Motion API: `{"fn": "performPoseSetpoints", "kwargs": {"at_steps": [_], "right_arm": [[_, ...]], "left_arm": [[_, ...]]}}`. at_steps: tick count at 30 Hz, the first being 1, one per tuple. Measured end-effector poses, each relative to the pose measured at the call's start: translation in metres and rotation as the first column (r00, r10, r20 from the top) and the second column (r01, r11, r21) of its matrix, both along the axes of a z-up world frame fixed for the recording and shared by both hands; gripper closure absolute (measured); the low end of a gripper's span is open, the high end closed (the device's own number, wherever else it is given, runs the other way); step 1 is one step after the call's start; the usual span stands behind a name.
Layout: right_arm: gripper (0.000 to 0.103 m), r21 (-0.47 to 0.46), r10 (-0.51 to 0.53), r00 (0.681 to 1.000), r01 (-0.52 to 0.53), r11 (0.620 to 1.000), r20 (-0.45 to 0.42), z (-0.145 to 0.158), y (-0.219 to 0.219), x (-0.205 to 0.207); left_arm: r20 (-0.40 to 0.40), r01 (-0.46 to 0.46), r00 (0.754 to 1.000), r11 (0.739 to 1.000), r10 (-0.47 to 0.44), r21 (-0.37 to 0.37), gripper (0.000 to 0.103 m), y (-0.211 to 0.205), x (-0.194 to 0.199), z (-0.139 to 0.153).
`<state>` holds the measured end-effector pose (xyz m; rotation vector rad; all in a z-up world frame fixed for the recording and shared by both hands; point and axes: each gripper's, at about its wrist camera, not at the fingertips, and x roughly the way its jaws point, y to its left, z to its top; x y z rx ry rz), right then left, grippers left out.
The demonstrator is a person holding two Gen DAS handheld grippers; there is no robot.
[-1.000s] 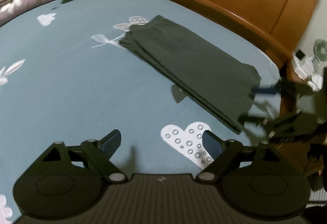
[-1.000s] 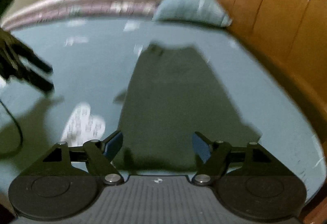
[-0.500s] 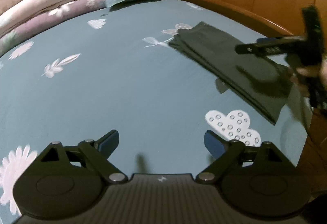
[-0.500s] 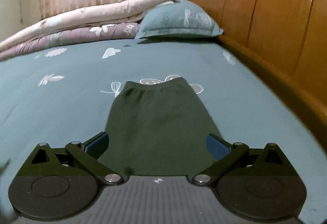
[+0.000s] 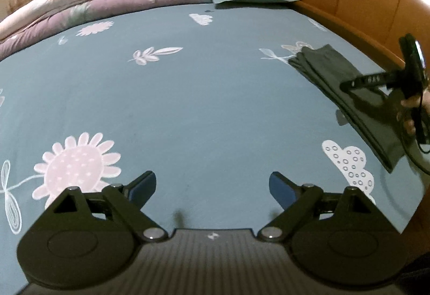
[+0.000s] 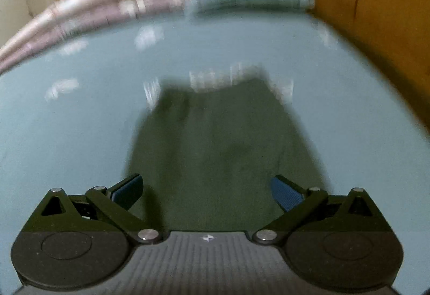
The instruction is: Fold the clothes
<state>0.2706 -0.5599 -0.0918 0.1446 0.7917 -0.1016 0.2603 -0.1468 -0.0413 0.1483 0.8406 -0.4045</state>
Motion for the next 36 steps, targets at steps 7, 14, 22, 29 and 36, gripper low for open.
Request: {"fn": "performPoseSetpoints", "kwargs": {"at_steps": [7, 14, 22, 29, 36], "right_arm": [[0.0, 0.034, -0.011, 1.0, 0.011, 0.999, -0.007, 0.012, -0.002, 0.024], [0.0, -0.029, -0.012, 0.999, 0.01, 1.0, -0.053, -0.005, 0.006, 0.033], [0.0, -0.007, -0.095, 0.995, 0.094, 0.996, -0.012, 0.031, 0.021, 0.015], [0.0, 0.01, -0.084, 0.989, 0.086, 0.996, -0.124, 0.009, 0.031, 0.026], [0.0, -0.004, -0.16, 0.98, 0.161, 0.987, -0.118, 0.019, 0.04, 0.027]], "left_arm": [[-0.025, -0.04, 0.999, 0.999, 0.039, -0.014, 0.012, 0.004, 0.0, -0.003], [-0.035, -0.09, 0.995, 0.996, 0.09, 0.014, 0.012, 0.017, -0.011, 0.004], [-0.058, -0.136, 0.989, 0.989, 0.133, -0.055, 0.011, 0.025, -0.021, 0.008], [-0.09, -0.124, 0.99, 0.981, 0.111, -0.151, 0.011, 0.007, -0.02, -0.003], [-0.074, -0.076, 0.995, 0.98, 0.064, -0.182, 0.011, -0.011, -0.025, -0.003]]}}
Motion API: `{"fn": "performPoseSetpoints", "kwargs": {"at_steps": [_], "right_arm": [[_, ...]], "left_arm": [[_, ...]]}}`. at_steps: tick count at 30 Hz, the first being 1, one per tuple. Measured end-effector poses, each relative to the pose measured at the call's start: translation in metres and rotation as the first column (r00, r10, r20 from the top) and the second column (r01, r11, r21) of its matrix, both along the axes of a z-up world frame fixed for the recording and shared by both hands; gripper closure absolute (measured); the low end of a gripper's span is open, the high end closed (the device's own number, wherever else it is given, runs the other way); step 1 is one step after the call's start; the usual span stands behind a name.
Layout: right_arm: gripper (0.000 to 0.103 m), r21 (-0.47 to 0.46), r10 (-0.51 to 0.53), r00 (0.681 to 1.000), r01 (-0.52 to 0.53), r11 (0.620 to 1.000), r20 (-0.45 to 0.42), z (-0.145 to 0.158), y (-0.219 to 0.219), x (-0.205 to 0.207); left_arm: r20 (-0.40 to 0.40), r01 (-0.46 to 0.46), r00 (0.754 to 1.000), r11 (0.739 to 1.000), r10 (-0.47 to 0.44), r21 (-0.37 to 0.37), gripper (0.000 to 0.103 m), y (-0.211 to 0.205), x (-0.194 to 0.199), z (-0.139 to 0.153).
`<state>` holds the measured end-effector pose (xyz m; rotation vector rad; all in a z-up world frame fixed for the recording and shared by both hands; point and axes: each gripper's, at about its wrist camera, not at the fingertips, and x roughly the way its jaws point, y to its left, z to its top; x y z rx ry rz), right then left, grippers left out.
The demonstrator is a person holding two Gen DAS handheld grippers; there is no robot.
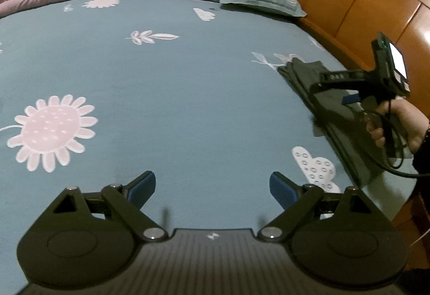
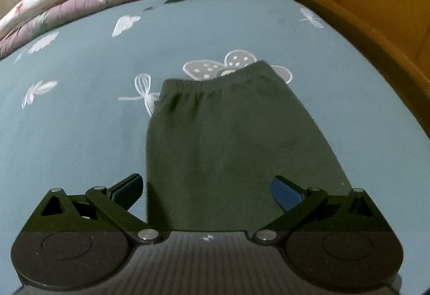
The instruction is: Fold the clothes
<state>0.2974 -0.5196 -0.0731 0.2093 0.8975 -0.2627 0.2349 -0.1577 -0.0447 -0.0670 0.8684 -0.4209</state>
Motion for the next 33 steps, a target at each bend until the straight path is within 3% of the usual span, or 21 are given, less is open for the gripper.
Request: {"fn": "performPoseSetpoints", "kwargs": {"at_steps": [10, 15, 19, 23, 27, 30, 33], "right_arm": [[0.0, 0.033, 0.013, 1.0, -0.013, 0.999, 0.016, 0.022, 0.03, -0.02], [0.0, 0.039, -0.017, 0.997, 0.015, 0.999, 0.072, 0.035, 0.045, -0.059], [0.0, 0.058, -0.062, 0.991, 0.056, 0.997, 0.115, 0.045, 0.061, -0.114], [0.0, 0.033, -0.101, 0.984, 0.097, 0.995, 0.145, 0.053, 0.086, -0.179], [0.0, -0.018, -0.123, 0.98, 0.128, 0.992, 0.157, 0.058, 0.112, -0.227], [0.0, -0.03, -0.133, 0.977, 0.14, 0.99, 0.169, 0.058, 0.127, -0.246], [0.0, -0.021, -0.134, 0.972, 0.14, 0.99, 0.192, 0.054, 0.132, -0.248]], "left_arm": [[0.099, 0.067, 0.993, 0.997, -0.071, 0.041, 0.009, -0.003, -0.011, 0.007], [0.155, 0.146, 0.975, 0.987, -0.156, 0.072, 0.009, 0.006, -0.016, 0.013], [0.201, 0.26, 0.941, 0.962, -0.273, 0.088, 0.006, 0.015, -0.019, 0.018], [0.252, 0.385, 0.881, 0.916, -0.401, 0.11, 0.003, 0.017, -0.02, 0.024], [0.293, 0.446, 0.837, 0.886, -0.463, 0.124, 0.001, 0.009, -0.02, 0.032], [0.309, 0.476, 0.816, 0.871, -0.488, 0.12, 0.001, 0.004, -0.017, 0.03], [0.286, 0.47, 0.818, 0.867, -0.499, 0.165, 0.001, -0.001, -0.011, 0.021]]}}
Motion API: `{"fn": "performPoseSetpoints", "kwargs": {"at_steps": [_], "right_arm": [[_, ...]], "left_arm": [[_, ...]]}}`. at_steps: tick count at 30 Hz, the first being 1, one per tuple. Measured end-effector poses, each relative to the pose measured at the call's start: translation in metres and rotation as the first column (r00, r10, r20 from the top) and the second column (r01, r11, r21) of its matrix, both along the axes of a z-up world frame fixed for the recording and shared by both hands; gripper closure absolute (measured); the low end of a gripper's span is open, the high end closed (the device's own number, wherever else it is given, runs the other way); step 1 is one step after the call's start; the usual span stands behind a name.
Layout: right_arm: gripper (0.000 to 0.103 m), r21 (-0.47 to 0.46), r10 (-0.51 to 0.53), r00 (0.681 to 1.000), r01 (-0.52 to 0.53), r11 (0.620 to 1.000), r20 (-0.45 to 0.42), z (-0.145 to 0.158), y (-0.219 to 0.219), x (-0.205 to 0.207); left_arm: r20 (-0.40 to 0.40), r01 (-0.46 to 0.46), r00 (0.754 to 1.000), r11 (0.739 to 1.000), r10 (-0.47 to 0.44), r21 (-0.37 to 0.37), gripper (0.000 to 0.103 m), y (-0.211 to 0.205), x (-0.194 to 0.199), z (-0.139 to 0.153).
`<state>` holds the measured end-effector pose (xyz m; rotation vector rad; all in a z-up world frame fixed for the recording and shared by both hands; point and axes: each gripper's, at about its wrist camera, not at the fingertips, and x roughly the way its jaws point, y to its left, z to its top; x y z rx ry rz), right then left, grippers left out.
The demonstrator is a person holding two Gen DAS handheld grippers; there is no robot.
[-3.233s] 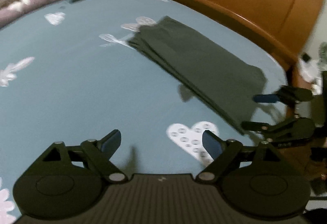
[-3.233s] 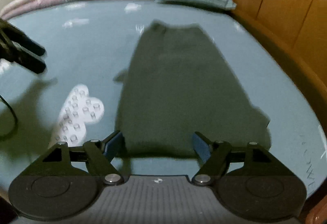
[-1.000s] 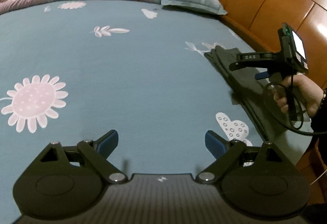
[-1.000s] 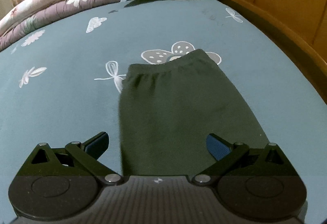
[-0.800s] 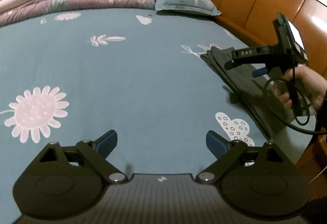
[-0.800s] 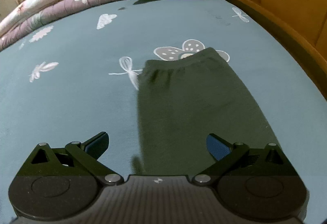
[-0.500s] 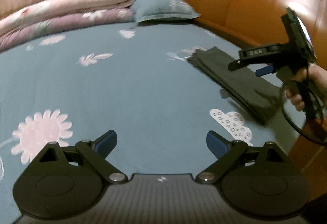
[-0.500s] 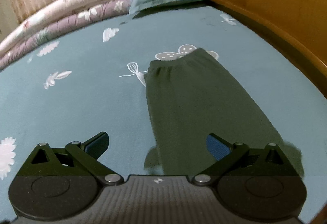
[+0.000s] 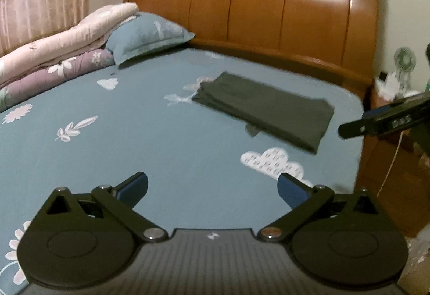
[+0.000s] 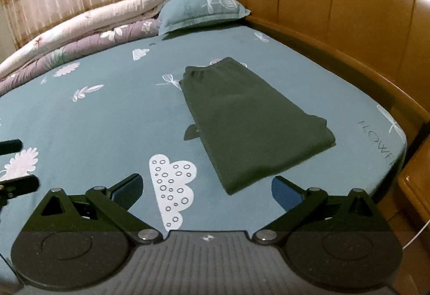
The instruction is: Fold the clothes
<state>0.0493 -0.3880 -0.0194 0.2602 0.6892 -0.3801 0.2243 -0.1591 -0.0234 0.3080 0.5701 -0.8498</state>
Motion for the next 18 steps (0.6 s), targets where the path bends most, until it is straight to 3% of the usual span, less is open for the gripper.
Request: {"fn": "performPoseSetpoints", "kwargs": {"at_steps": [5, 11, 15, 18], "right_arm": [[0.0, 0.045, 0.008, 1.0, -0.009, 0.999, 0.027, -0.016, -0.009, 0.019], [0.0, 0.042, 0.07, 0.996, -0.073, 0.996, 0.052, -0.038, -0.033, 0.059], [0.0, 0.088, 0.053, 0.998, -0.051, 0.995, -0.019, -0.072, -0.054, 0.076], [0.0, 0.082, 0.089, 0.996, -0.087, 0.993, -0.023, -0.077, -0.053, 0.064]], "left_arm": [[0.046, -0.018, 0.999, 0.995, 0.014, 0.094, 0.001, -0.004, 0.001, -0.013], [0.035, -0.083, 0.996, 0.99, 0.08, 0.116, 0.001, -0.004, 0.001, -0.018], [0.016, -0.12, 0.993, 0.983, 0.119, 0.135, 0.001, -0.002, 0.0, -0.022], [0.018, -0.144, 0.99, 0.98, 0.143, 0.138, 0.001, -0.005, -0.001, -0.02]]}}
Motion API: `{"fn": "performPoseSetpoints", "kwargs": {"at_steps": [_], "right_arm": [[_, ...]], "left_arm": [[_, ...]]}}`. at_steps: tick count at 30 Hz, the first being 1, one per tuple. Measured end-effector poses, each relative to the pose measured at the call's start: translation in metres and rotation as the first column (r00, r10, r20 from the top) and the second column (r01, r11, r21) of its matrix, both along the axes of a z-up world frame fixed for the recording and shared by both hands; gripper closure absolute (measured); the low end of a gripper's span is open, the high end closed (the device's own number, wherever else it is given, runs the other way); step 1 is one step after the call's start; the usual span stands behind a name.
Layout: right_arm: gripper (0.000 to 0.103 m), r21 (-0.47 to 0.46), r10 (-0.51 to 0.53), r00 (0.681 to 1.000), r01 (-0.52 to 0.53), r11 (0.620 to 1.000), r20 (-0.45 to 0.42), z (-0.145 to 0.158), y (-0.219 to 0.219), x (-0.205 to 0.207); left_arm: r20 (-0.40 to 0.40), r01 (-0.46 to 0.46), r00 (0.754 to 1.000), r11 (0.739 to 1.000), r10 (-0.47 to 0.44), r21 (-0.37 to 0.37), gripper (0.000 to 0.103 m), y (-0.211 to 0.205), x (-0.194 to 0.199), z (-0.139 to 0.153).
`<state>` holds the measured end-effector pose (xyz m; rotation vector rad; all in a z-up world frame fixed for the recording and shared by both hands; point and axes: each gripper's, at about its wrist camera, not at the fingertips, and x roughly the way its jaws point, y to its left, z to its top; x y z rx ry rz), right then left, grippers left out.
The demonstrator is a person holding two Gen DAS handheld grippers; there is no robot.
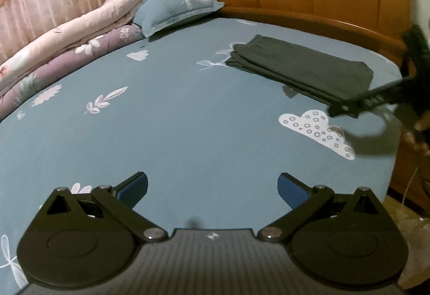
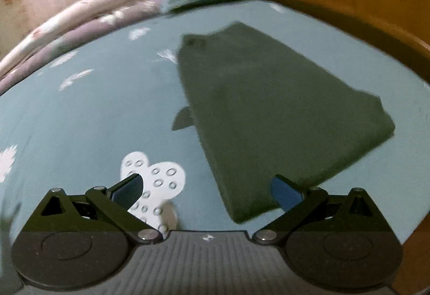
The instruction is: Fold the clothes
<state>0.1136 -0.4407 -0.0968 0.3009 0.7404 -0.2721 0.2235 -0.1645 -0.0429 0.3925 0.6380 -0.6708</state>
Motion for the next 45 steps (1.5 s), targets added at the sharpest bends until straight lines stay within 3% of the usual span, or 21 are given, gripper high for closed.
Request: {"fn": "performPoseSetpoints", "kwargs": {"at_steps": [1, 6, 9, 15, 18, 21, 24, 29, 32, 37, 40, 43, 45], "right_arm": [[0.0, -0.003, 0.016, 1.0, -0.016, 1.0, -0.011, 0.003, 0.0, -0.001], [0.0, 0.012, 0.027, 0.995, -0.028, 1.0, 0.097, 0.021, -0.013, -0.002], [0.0, 0.11, 0.039, 0.998, -0.044, 0.993, 0.045, 0.0, -0.018, 0.002], [0.0, 0.127, 0.045, 0.992, -0.059, 0.99, 0.116, 0.015, -0.022, -0.01], [0.0, 0.164, 0.061, 0.996, -0.072, 0.984, 0.071, 0.006, -0.024, -0.003], [0.0, 0.133, 0.072, 0.995, -0.081, 0.988, 0.066, 0.01, -0.023, -0.006], [0.0, 0.093, 0.0, 0.991, -0.013, 0.996, 0.135, 0.023, -0.039, -0.012], [0.0, 0.126, -0.046, 0.999, 0.043, 0.991, 0.017, 0.001, -0.062, -0.003], [0.0, 0.102, -0.047, 0.998, 0.043, 0.994, 0.043, 0.009, -0.063, -0.006], [0.0, -0.058, -0.113, 0.992, 0.116, 0.991, 0.059, 0.024, -0.074, 0.004], [0.0, -0.193, -0.135, 0.991, 0.137, 0.972, 0.023, 0.017, -0.078, 0.014], [0.0, -0.128, -0.142, 0.99, 0.139, 0.982, -0.013, 0.004, -0.088, 0.022], [0.0, -0.134, -0.15, 0.988, 0.145, 0.98, -0.025, -0.001, -0.088, 0.024]], "left_arm": [[-0.005, -0.003, 1.0, 1.0, 0.003, -0.008, 0.001, -0.002, 0.0, 0.001], [-0.016, 0.006, 1.0, 0.999, -0.007, -0.033, 0.001, -0.021, 0.001, 0.005], [-0.03, 0.019, 0.999, 0.999, -0.02, -0.031, 0.001, -0.031, -0.001, 0.005], [-0.052, 0.041, 0.998, 0.999, -0.043, -0.032, 0.001, -0.044, 0.001, 0.005], [-0.068, 0.046, 0.997, 0.998, -0.048, -0.044, 0.001, -0.05, 0.003, 0.006], [-0.07, 0.055, 0.996, 0.997, -0.058, -0.047, 0.001, -0.055, 0.004, 0.007], [-0.073, 0.054, 0.996, 0.998, -0.057, -0.043, 0.001, -0.059, 0.006, 0.006], [-0.116, 0.062, 0.991, 0.997, -0.066, -0.04, 0.001, -0.065, 0.008, 0.001], [-0.108, 0.068, 0.992, 0.998, -0.069, -0.014, 0.001, -0.065, 0.008, -0.003], [-0.154, 0.037, 0.987, 0.999, -0.039, -0.015, 0.001, -0.066, 0.018, -0.008], [-0.179, 0.039, 0.983, 0.999, -0.04, -0.009, 0.001, -0.068, 0.02, -0.009], [-0.181, 0.052, 0.982, 0.999, -0.051, 0.001, 0.001, -0.07, 0.018, -0.01], [-0.187, 0.052, 0.981, 0.999, -0.049, 0.014, 0.001, -0.073, 0.018, -0.011]]}}
